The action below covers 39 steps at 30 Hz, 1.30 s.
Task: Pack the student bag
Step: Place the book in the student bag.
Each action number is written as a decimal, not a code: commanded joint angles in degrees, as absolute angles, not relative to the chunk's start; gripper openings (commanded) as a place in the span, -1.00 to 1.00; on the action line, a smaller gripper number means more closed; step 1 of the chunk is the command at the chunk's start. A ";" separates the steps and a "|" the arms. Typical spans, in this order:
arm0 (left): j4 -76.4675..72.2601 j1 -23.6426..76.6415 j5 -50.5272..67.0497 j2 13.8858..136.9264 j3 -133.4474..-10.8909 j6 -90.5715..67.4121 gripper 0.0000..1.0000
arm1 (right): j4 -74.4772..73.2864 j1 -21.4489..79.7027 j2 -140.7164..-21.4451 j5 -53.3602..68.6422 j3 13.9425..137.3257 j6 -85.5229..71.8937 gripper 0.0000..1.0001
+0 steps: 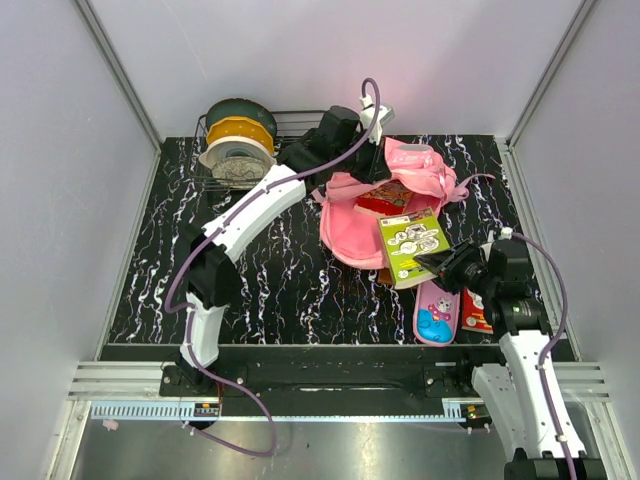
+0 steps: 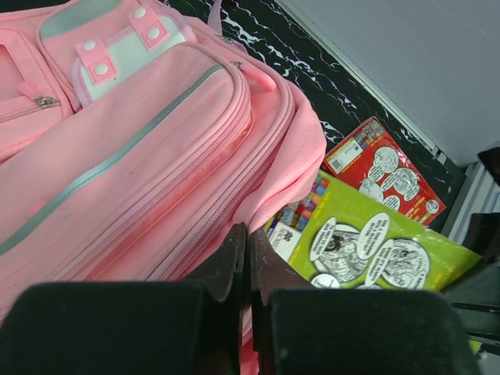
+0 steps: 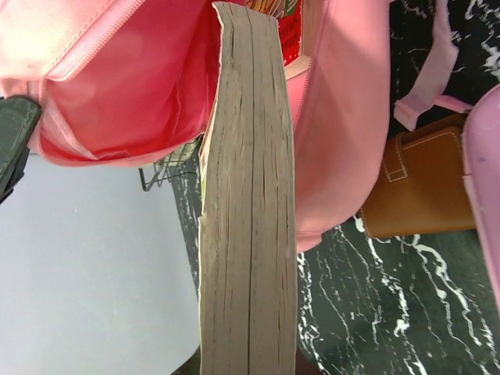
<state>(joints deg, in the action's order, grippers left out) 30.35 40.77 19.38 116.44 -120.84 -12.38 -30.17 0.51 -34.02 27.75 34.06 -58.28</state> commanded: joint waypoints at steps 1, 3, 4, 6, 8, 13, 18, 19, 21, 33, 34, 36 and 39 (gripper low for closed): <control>23.03 42.71 19.16 113.56 -124.37 -15.12 -1.00 | -11.81 0.44 -35.59 34.81 31.30 -65.46 -1.00; 23.03 43.33 19.42 113.03 -123.67 -15.29 -1.00 | -7.93 0.44 -37.43 33.58 29.98 -67.05 -1.00; 22.94 44.03 19.16 112.85 -123.40 -15.29 -1.00 | -5.47 0.44 -38.22 33.05 29.71 -68.19 -1.00; 22.94 44.65 18.72 112.33 -122.96 -15.55 -1.00 | -3.44 0.62 -40.59 31.82 29.71 -68.99 -1.00; 22.94 45.17 18.46 112.06 -122.96 -15.91 -1.00 | -1.58 0.79 -41.31 28.85 29.62 -69.52 -1.00; 23.20 46.05 17.32 111.18 -122.43 -17.58 -1.00 | 3.58 1.58 -45.17 23.47 28.92 -70.92 -1.00; 23.12 46.67 16.70 110.74 -122.52 -18.81 -1.00 | 6.06 5.18 -54.38 17.41 30.58 -71.81 -1.00; 23.20 46.84 16.26 110.66 -122.52 -19.16 -1.00 | 7.98 6.66 -55.88 16.79 31.63 -71.72 -1.00; 22.94 47.19 15.56 110.31 -122.61 -19.60 -1.00 | 9.57 8.51 -59.48 13.20 32.69 -72.42 -1.00; 22.68 48.34 15.20 108.28 -121.03 -20.48 -1.00 | 32.86 16.79 -78.21 -8.26 35.59 -74.44 -1.00; 22.41 48.34 15.12 108.02 -120.76 -20.48 -1.00 | 33.39 16.79 -79.70 -8.26 36.29 -74.79 -1.00; 21.97 48.43 15.20 107.49 -120.24 -20.57 -1.00 | 36.63 16.96 -84.01 -7.56 38.49 -73.84 -0.99; 21.88 48.43 15.20 107.14 -119.88 -20.57 -1.00 | 39.88 16.96 -89.55 -6.94 41.04 -73.92 -0.91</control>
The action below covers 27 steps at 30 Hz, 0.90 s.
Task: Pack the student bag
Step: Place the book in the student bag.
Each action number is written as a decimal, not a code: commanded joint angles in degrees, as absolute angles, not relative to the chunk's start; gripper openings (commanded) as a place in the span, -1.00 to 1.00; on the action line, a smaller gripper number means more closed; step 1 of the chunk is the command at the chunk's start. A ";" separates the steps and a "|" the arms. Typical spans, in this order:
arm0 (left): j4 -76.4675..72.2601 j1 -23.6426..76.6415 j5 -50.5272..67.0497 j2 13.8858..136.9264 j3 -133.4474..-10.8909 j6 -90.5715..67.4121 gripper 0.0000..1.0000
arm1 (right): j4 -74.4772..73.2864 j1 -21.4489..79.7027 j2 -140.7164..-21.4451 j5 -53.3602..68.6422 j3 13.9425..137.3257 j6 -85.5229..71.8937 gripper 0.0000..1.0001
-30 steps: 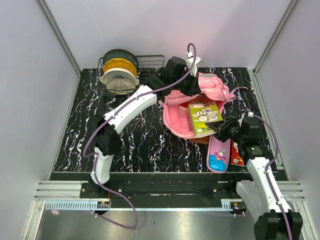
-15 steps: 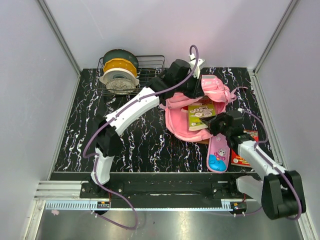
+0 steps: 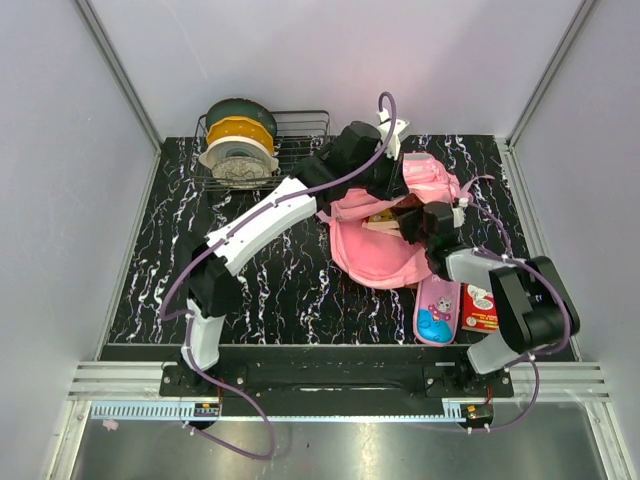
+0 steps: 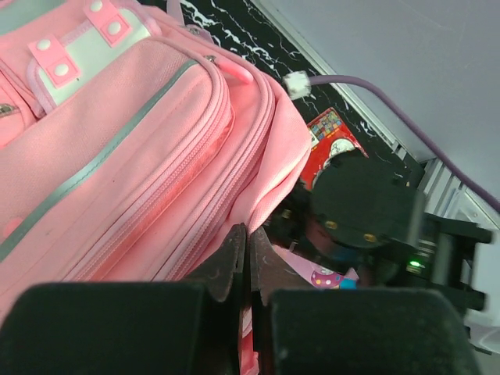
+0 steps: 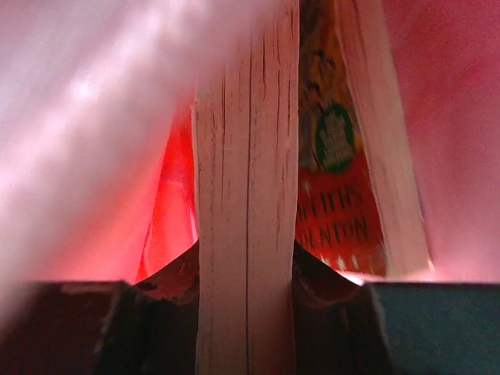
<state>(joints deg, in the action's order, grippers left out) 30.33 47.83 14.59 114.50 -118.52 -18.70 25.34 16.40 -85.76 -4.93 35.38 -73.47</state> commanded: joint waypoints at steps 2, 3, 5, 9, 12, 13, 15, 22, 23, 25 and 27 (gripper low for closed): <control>21.62 48.43 15.20 106.88 -119.53 -20.65 -1.00 | 42.53 16.96 -92.53 -8.78 41.57 -74.35 -0.88; 21.62 48.43 15.21 106.79 -119.36 -20.65 -1.00 | 44.02 17.05 -93.33 -9.14 41.83 -74.96 -0.84; 21.45 48.51 15.38 106.79 -119.09 -20.74 -1.00 | 43.69 17.05 -94.74 -10.72 43.41 -75.15 -0.58; 21.62 48.43 14.33 106.61 -118.39 -20.48 -1.00 | 39.90 17.05 -95.54 -8.10 45.70 -73.57 -0.09; 21.71 48.43 13.45 106.44 -117.69 -20.04 -1.00 | 37.62 17.05 -94.66 -4.76 45.88 -71.99 0.25; 21.71 48.34 13.10 106.35 -117.42 -19.87 -1.00 | 37.18 17.05 -94.05 -3.88 45.70 -71.11 0.30; 21.80 48.08 12.74 106.35 -117.16 -19.69 -1.00 | 33.94 17.05 -91.94 -2.03 45.35 -69.35 0.43; 20.92 46.06 13.27 106.43 -115.67 -20.57 -1.00 | 26.64 17.05 -81.85 1.22 39.91 -65.39 0.79; 20.83 45.79 13.27 106.44 -115.58 -20.65 -1.00 | 25.06 17.05 -80.87 1.40 39.03 -64.78 0.80; 20.65 45.44 13.62 106.44 -115.32 -20.92 -1.00 | 23.91 17.23 -79.55 2.81 38.76 -63.99 0.99; 20.13 45.18 13.97 106.61 -115.14 -21.18 -1.00 | 20.84 17.14 -78.93 4.82 39.72 -64.60 0.99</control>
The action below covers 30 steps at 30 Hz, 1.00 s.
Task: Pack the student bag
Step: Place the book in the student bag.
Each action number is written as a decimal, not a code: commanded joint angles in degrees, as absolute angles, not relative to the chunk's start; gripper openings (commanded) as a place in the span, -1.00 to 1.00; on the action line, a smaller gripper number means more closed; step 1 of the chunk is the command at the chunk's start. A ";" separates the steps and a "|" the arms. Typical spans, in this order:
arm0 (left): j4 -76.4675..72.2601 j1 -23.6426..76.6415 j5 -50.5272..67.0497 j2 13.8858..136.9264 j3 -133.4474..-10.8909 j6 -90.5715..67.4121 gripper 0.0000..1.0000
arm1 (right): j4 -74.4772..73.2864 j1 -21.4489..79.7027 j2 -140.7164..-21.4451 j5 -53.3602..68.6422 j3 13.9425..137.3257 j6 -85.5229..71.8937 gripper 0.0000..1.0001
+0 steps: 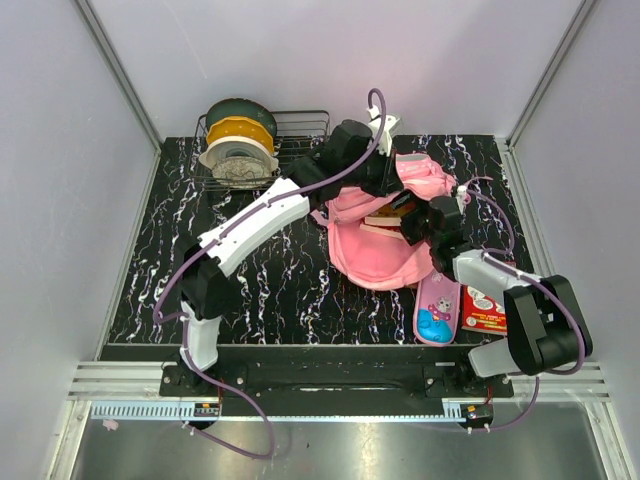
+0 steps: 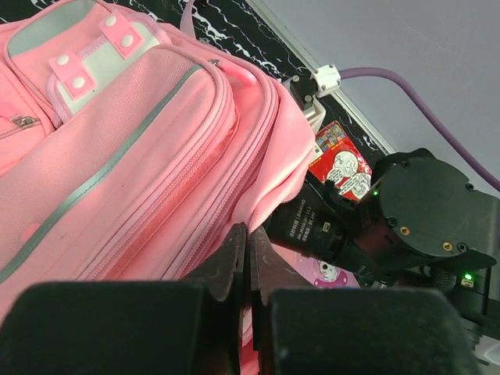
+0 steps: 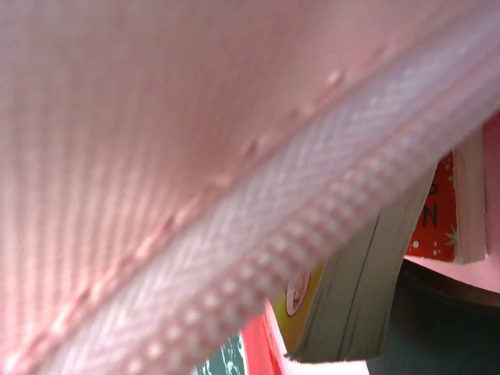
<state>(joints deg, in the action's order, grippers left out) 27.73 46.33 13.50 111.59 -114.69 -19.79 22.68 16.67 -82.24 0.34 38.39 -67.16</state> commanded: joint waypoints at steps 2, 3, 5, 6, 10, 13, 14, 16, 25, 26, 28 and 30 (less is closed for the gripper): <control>19.95 44.91 14.24 106.70 -115.14 -21.44 -1.00 | 20.91 17.23 -78.66 6.15 39.64 -64.51 0.99; 19.95 44.83 14.50 106.53 -115.14 -21.53 -1.00 | 21.00 17.23 -78.92 5.54 39.55 -64.77 0.99; 19.34 44.82 15.20 106.61 -114.87 -21.88 -1.00 | 18.30 17.31 -80.59 3.96 40.86 -64.60 0.98; 19.16 44.82 15.47 106.52 -114.79 -22.06 -1.00 | 18.02 17.31 -81.64 3.52 41.57 -64.43 0.96; 18.55 44.82 16.44 105.82 -114.00 -22.59 -1.00 | 18.81 16.96 -90.58 4.56 47.27 -64.16 0.86; 18.54 44.82 16.00 105.29 -113.64 -22.24 -1.00 | 18.63 16.18 -95.52 7.81 54.47 -63.11 0.90; 18.63 44.82 15.91 105.12 -113.56 -22.06 -1.00 | 17.24 16.26 -95.54 8.52 54.67 -63.11 0.90; 18.98 44.74 15.82 104.77 -113.38 -21.71 -1.00 | 16.70 16.35 -92.92 9.22 52.92 -63.02 0.92; 17.84 43.42 16.87 105.47 -112.50 -22.23 -1.00 | 8.98 16.35 -74.47 9.93 37.44 -60.56 0.98; 17.84 43.24 17.05 105.47 -112.41 -22.24 -1.00 | 6.35 16.35 -73.31 9.76 37.53 -60.12 0.98; 18.10 42.98 16.96 105.47 -112.41 -22.06 -1.00 | 4.05 16.44 -69.90 9.58 37.62 -58.54 0.96; 18.19 42.72 16.61 105.56 -112.24 -21.80 -1.00 | 2.21 16.43 -67.34 11.24 37.44 -56.87 0.94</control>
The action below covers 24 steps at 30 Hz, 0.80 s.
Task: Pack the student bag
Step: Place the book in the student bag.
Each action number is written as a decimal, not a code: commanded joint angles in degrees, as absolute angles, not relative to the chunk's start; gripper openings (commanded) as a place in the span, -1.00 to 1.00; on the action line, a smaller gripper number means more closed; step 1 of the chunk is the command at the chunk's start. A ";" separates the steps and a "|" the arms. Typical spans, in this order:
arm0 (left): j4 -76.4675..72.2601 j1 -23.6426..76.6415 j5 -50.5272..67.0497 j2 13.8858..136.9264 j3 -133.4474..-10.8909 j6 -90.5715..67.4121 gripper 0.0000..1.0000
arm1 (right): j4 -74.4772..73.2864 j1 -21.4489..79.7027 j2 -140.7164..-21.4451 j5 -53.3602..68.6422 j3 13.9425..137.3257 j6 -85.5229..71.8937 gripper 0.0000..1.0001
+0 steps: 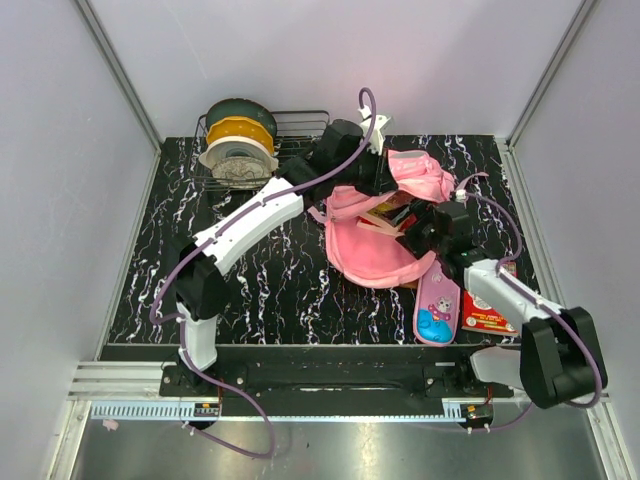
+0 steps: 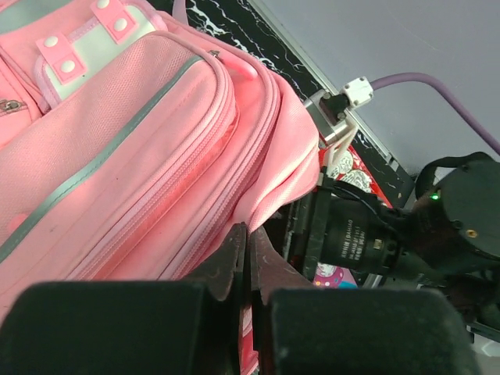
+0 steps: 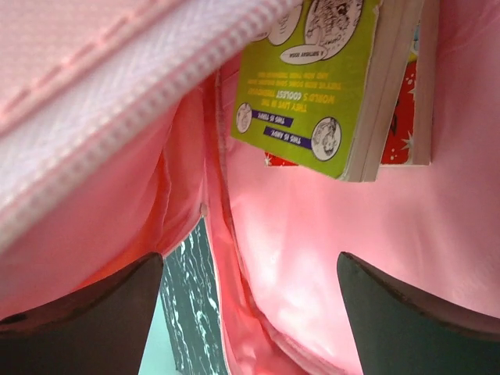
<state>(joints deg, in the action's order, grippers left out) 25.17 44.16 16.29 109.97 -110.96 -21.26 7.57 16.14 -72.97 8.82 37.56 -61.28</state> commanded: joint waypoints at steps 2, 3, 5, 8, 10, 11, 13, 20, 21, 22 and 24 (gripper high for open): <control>19.24 42.28 15.30 105.64 -111.89 -20.83 -1.00 | -1.47 16.43 -62.86 12.56 37.00 -55.29 0.93; 19.51 42.01 14.77 105.64 -110.84 -20.57 -1.00 | -2.54 16.35 -59.54 14.13 36.65 -54.67 0.92; 19.08 40.61 14.94 105.21 -108.99 -20.92 -1.00 | -10.08 16.35 -55.92 12.58 36.48 -53.35 0.89; 16.36 37.98 15.03 103.63 -103.38 -22.06 -1.00 | -20.01 16.35 -46.96 7.67 35.33 -52.56 0.89; 15.64 36.14 15.20 102.31 -100.20 -22.15 -1.00 | -25.54 16.35 -39.84 5.20 34.46 -52.56 0.89; 15.56 35.60 15.38 101.52 -98.98 -22.06 -1.00 | -27.14 16.35 -37.64 2.92 34.28 -52.82 0.90; 14.86 34.81 17.12 100.73 -97.57 -21.62 -1.00 | -29.43 16.26 -32.97 0.89 33.84 -54.22 0.92; 12.22 35.59 21.01 96.60 -93.08 -22.86 -1.00 | -32.17 15.65 -41.64 -5.54 37.43 -57.74 0.99; 12.83 35.77 20.14 96.33 -92.90 -21.98 -1.00 | -32.60 14.77 -45.14 -5.71 39.09 -57.57 0.99; 12.92 35.77 19.87 96.33 -92.55 -21.71 -1.00 | -33.04 14.24 -46.48 -5.89 39.89 -56.70 0.99; 14.05 35.16 20.73 97.29 -92.02 -21.19 -0.68 | -34.01 10.31 -49.03 -7.46 42.96 -54.50 0.99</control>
<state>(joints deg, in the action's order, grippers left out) 18.06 36.21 20.95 101.23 -92.09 -21.71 -30.81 15.00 -44.31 -2.70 36.73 -56.36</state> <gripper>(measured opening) 0.053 0.993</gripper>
